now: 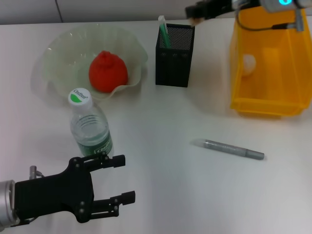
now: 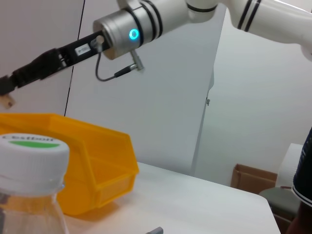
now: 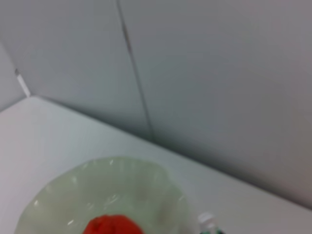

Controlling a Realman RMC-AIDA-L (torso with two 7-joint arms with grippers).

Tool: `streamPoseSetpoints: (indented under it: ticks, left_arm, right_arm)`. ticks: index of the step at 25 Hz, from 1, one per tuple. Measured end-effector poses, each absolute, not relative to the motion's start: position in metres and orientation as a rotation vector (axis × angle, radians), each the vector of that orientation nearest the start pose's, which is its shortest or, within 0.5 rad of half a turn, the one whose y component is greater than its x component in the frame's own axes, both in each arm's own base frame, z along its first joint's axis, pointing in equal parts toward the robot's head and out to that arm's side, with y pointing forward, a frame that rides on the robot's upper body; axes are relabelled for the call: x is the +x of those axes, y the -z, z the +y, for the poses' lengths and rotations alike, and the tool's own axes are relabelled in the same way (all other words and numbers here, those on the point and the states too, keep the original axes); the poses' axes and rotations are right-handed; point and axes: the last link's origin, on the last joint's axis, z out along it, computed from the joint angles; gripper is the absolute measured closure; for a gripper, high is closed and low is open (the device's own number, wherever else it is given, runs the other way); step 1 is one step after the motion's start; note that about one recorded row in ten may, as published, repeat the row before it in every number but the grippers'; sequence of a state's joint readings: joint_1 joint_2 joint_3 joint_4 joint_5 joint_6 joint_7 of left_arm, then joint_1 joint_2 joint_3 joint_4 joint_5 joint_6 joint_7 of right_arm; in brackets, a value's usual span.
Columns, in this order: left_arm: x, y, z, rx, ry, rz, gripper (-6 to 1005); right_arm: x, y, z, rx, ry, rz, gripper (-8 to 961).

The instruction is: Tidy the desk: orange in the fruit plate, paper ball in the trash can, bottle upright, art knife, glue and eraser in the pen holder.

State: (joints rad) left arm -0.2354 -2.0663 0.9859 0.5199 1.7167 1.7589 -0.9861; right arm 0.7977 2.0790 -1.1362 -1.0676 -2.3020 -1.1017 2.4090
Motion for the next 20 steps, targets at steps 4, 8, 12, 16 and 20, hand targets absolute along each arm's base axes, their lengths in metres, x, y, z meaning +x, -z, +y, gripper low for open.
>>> streamPoseSetpoints:
  ticks: [4, 8, 12, 16, 20]
  left_arm:
    - [-0.295, 0.029, 0.214, -2.803, 0.989, -0.437, 215]
    - [-0.295, 0.029, 0.215, -2.804, 0.989, -0.435, 215]
    - [-0.295, 0.029, 0.215, -2.804, 0.989, -0.435, 215]
    - [-0.295, 0.029, 0.215, -2.804, 0.989, -0.435, 215]
    - [-0.294, 0.029, 0.216, -2.805, 0.991, -0.44, 215]
  right_arm:
    - [0.125, 0.0, 0.449, -2.474, -0.22, 0.847, 660]
    - [0.125, 0.003, 0.451, -2.473, -0.212, 0.844, 628]
    - [0.125, 0.002, 0.45, -2.477, -0.211, 0.842, 548]
    - [0.121, -0.002, 0.442, -2.518, -0.2, 0.834, 469]
    - [0.114, -0.012, 0.413, -2.638, -0.133, 0.819, 405]
